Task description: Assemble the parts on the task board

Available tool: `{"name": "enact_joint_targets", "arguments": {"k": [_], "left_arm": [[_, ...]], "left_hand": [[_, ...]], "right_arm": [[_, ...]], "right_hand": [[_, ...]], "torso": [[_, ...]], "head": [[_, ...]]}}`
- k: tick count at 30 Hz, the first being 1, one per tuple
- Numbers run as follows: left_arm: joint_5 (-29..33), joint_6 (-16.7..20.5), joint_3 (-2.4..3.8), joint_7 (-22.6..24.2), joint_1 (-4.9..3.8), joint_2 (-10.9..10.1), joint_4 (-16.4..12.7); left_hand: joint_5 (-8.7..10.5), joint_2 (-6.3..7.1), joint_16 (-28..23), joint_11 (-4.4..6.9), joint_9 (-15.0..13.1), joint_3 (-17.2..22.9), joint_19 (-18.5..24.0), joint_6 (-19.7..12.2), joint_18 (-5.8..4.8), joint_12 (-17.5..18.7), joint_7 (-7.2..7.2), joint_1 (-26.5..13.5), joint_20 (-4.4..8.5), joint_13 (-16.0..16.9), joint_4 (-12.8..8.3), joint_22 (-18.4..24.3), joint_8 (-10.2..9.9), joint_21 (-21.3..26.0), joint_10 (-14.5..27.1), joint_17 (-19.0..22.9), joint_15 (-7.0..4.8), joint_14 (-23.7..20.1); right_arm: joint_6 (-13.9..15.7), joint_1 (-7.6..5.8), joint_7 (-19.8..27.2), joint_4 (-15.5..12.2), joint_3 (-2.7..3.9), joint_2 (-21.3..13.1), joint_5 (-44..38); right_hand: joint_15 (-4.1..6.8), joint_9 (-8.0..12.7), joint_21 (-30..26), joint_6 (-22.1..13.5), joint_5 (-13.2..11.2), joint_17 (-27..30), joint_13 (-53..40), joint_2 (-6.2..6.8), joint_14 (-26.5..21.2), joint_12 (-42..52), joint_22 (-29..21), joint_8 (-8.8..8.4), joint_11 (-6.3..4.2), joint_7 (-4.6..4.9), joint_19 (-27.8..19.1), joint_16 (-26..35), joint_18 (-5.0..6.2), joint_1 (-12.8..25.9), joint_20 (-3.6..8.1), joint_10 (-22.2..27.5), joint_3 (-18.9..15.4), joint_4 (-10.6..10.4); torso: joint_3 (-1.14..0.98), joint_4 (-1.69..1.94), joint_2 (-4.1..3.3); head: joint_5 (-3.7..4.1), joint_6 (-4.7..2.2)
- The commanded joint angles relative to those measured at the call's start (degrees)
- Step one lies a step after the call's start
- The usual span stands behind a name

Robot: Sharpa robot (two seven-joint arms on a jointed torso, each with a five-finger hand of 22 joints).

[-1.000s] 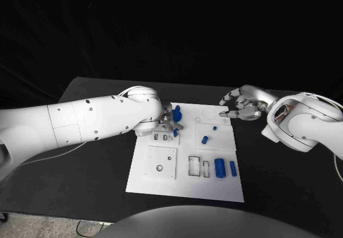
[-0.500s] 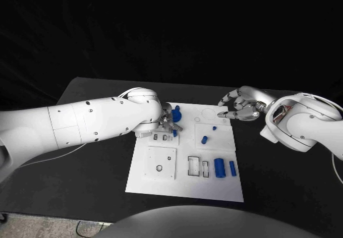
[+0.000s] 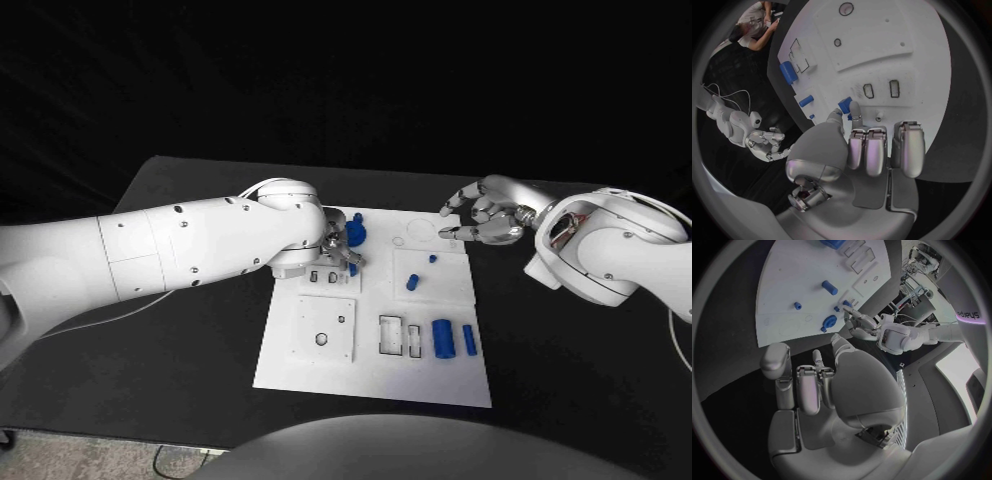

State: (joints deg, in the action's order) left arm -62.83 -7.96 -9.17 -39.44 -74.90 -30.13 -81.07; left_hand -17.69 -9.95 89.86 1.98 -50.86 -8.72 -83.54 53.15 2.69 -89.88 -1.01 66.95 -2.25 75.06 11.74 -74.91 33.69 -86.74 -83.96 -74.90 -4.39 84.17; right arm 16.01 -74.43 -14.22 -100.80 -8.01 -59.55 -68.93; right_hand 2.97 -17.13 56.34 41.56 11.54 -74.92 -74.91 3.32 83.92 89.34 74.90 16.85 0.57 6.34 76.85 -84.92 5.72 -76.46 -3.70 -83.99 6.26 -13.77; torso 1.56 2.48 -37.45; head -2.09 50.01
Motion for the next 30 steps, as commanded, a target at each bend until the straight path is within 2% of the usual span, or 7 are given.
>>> {"name": "enact_joint_targets", "arguments": {"k": [1, 10, 15, 19, 24, 30], "left_arm": [[0.2, -1.4, 0.04, 0.1, 0.05, 0.3, 0.1], [0.9, -2.4, 0.03, 0.0, 0.06, 0.2, 0.3], [1.4, -3.0, 0.03, 0.0, 0.06, 0.2, 0.3], [1.9, -3.3, 0.03, 0.1, 0.06, 0.1, 0.2], [2.2, -3.2, 0.03, 0.2, 0.06, -0.2, 0.2], [2.3, -2.4, 0.03, 0.4, 0.06, -0.9, -0.2]], "left_hand": [[-0.25, -0.09, 0.1, 0.5, -0.1, 0.5, 0.0, 0.5, -0.68, -0.1, 0.02, 0.4, 0.49, 14.9, 0.0, -7.3, -0.4, 0.3, -6.0, -15.1, -0.4, 5.8], [-1.66, 0.34, 0.1, 0.51, -0.6, 1.7, 0.3, 0.4, -0.6, -0.1, 0.0, 1.0, 0.54, 14.9, -0.6, -7.0, -1.7, 0.5, -6.0, -15.1, -0.42, 5.8], [-2.49, 0.66, 0.1, 0.53, -0.9, 2.7, 0.1, 0.4, -0.65, -0.1, 0.02, 1.6, 0.57, 14.9, -1.2, -7.3, -2.6, 0.4, -6.0, -15.1, -0.45, 5.8], [-4.74, 1.41, 0.1, 0.6, -1.4, 4.7, 0.1, 0.6, -0.67, -0.1, 0.09, 2.9, 0.64, 14.9, -2.6, -7.4, -3.9, 0.4, -6.0, -15.1, -0.53, 5.8], [-5.78, 2.56, 0.1, 0.62, -1.8, 7.8, 0.2, 0.7, -0.63, -0.1, 0.07, 3.9, 0.69, 14.9, -4.1, -7.4, -5.5, 0.6, -6.0, -15.1, -0.56, 5.8], [-6.49, 3.68, 0.1, 0.59, -2.4, 10.5, 0.1, 1.1, -0.64, -0.1, 0.02, 3.6, 0.66, 14.9, -4.6, -7.5, -6.6, 0.6, -6.0, -15.1, -0.54, 5.8]], "right_arm": [[-0.9, 0.06, 0.1, 0.1, 0.0, 0.0, 0.0], [-1.5, 0.11, -0.1, 0.2, 0.0, 0.1, 0.1], [-1.8, 0.13, -0.1, 0.5, 0.0, 0.2, 0.3], [-1.9, 0.17, -0.1, 0.6, 0.0, 0.2, 0.4], [-2.1, 0.25, -0.2, 0.6, 0.0, 0.2, 0.5], [-2.2, 0.42, -0.2, 0.7, 0.0, 0.2, 0.6]], "right_hand": [[-0.5, 0.1, -0.3, 0.3, 0.4, -10.1, -14.2, -0.44, 4.0, -0.3, 4.1, 0.33, 0.52, 0.05, -0.4, 0.3, 0.92, 0.1, -0.1, -4.7, -0.3, 0.0], [-0.51, 0.2, -0.8, 0.4, 0.6, -9.7, -14.0, -0.49, 3.8, -0.5, 3.9, 0.41, 0.52, 0.06, -0.6, 0.8, 1.01, -0.2, -0.12, -4.5, -0.2, 0.3], [-0.54, 0.3, -3.0, 0.5, 0.6, -8.2, -13.2, -0.53, 3.1, -1.4, 3.3, 0.53, 0.55, 0.08, -1.6, 2.4, 1.4, -0.3, -0.17, -3.4, -0.3, 0.4], [-0.54, 0.4, -3.4, 0.5, 0.6, -8.0, -13.1, -0.55, 2.9, -1.5, 3.2, 0.55, 0.55, 0.08, -1.7, 2.7, 1.46, -0.3, -0.18, -3.3, -0.3, 0.4], [-0.54, 0.4, -3.7, 0.6, 0.7, -7.7, -13.0, -0.59, 2.8, -1.5, 3.1, 0.58, 0.55, 0.09, -1.8, 3.0, 1.51, -0.3, -0.18, -3.2, -0.3, 0.4], [-0.54, 0.4, -3.8, 0.6, 0.6, -7.6, -13.0, -0.62, 2.7, -1.6, 3.0, 0.59, 0.56, 0.1, -1.9, 3.2, 1.54, -0.3, -0.19, -3.1, -0.3, 0.4]], "torso": [[0.0, 0.01, -0.06], [-0.01, 0.03, -0.05], [-0.01, -0.01, -0.01], [0.01, 0.0, -0.03], [0.0, 0.01, -0.05], [0.05, -0.03, -0.03]], "head": [[-0.2, -0.01], [-0.29, -0.01], [-0.36, -0.01], [-0.28, -0.01], [-0.2, -0.01], [-0.05, -0.01]]}}
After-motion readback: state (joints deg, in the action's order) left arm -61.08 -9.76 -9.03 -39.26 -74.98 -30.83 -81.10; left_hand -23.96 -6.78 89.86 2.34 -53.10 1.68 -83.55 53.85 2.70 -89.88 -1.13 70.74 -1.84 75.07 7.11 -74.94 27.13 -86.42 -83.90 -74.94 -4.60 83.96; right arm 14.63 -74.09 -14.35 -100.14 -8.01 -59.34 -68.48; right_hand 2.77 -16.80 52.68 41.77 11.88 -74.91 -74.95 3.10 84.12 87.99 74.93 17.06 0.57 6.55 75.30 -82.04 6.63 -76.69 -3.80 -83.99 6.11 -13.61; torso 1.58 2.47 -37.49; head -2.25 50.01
